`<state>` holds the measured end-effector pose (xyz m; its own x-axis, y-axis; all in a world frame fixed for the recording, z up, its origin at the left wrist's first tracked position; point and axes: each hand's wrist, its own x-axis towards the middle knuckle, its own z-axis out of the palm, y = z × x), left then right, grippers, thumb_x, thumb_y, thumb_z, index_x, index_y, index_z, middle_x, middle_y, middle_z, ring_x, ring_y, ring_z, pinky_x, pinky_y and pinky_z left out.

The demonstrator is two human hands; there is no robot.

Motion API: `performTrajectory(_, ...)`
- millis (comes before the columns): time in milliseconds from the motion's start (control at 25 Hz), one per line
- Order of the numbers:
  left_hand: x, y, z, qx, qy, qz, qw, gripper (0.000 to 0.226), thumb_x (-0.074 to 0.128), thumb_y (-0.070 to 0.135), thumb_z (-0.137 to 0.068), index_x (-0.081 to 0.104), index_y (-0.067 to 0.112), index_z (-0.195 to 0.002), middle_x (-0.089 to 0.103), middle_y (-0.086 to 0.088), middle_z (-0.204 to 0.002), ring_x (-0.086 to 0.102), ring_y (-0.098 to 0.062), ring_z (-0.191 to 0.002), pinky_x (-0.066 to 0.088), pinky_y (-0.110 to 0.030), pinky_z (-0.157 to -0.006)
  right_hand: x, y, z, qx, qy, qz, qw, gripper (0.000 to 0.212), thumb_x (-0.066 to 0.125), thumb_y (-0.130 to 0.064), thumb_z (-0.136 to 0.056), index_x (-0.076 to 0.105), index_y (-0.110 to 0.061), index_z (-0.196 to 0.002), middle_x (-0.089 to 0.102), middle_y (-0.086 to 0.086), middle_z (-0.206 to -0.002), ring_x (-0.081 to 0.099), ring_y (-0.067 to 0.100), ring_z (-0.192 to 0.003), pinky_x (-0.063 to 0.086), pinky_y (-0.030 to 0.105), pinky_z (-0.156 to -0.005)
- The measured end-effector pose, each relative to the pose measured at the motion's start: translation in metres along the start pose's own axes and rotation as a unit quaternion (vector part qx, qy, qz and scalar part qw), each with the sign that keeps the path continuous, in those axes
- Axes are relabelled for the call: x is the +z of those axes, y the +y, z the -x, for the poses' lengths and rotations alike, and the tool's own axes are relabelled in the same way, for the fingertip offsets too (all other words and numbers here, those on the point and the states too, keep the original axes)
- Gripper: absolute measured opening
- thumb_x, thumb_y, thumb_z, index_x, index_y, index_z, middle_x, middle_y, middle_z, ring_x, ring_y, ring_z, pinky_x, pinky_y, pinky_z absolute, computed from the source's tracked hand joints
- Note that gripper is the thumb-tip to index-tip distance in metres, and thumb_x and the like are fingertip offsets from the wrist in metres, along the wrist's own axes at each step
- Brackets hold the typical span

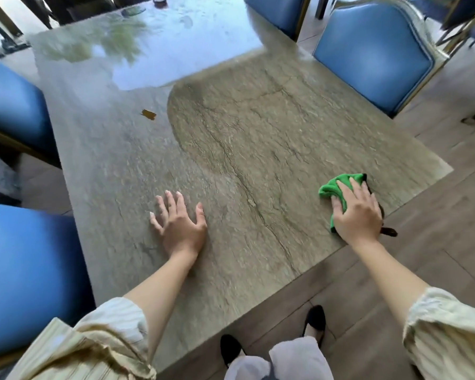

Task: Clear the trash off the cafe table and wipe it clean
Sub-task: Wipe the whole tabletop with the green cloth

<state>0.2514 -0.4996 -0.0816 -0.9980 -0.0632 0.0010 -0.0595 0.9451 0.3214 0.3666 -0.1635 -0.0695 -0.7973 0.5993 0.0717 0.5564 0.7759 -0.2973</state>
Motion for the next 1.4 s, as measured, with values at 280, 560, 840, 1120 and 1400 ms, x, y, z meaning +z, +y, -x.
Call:
performTrajectory(280,-0.006,-0.004,-0.003,0.019,-0.061,0.007,0.998,0.073,0.032,0.054,-0.091,0.022,0.012,-0.15,0.008,-0.009,-0.16,-0.005,-0.026,-0.148,-0.008,-0.052,-0.115,0.02,-0.121,0.055,0.074,-0.059,-0.036,0.995,0.059,0.035,-0.043,-0.091,0.044,-0.017,-0.142,0.031,0.014,-0.154,0.021,0.038,-0.143,0.014,0.053,-0.116)
performTrajectory(560,-0.036,0.017,0.004,-0.058,-0.141,0.16,0.975,0.068,0.036,0.054,-0.096,0.022,0.015,-0.151,0.011,-0.009,-0.16,-0.001,-0.025,-0.148,-0.006,-0.053,-0.117,-0.014,-0.141,0.085,0.167,-0.115,-0.407,0.891,0.046,0.045,-0.006,-0.092,0.046,-0.012,-0.137,0.048,0.01,-0.142,0.043,0.022,-0.131,0.032,0.035,-0.111)
performTrajectory(840,0.017,0.134,0.097,0.295,-0.135,-0.091,0.941,0.06,0.03,0.056,-0.094,0.016,0.038,-0.149,0.0,-0.005,-0.161,-0.009,-0.035,-0.147,-0.01,-0.066,-0.11,-0.007,-0.053,0.023,0.072,0.017,-0.22,0.973,0.039,0.043,0.002,-0.085,0.064,-0.008,-0.116,0.063,0.015,-0.122,0.043,0.029,-0.129,0.034,0.038,-0.108)
performTrajectory(1120,0.008,0.054,0.095,0.566,-0.095,-0.08,0.815,0.044,0.04,0.04,-0.096,0.039,0.045,-0.139,0.029,0.005,-0.156,0.017,-0.03,-0.146,0.02,-0.048,-0.117,0.023,-0.053,0.031,-0.167,-0.027,-0.126,0.978,0.034,0.049,-0.009,-0.09,0.059,-0.012,-0.123,0.049,0.01,-0.142,0.029,0.029,-0.142,0.01,0.051,-0.118)
performTrajectory(1400,0.005,0.027,0.068,0.381,-0.061,-0.151,0.91,0.061,0.029,0.047,-0.097,0.012,0.028,-0.152,0.009,0.0,-0.16,0.004,-0.047,-0.143,0.019,-0.072,-0.106,0.033,-0.052,0.033,-0.211,-0.011,-0.094,0.973,0.042,0.035,-0.022,-0.098,0.045,-0.009,-0.136,0.023,0.014,-0.156,0.013,0.031,-0.147,-0.001,0.051,-0.119)
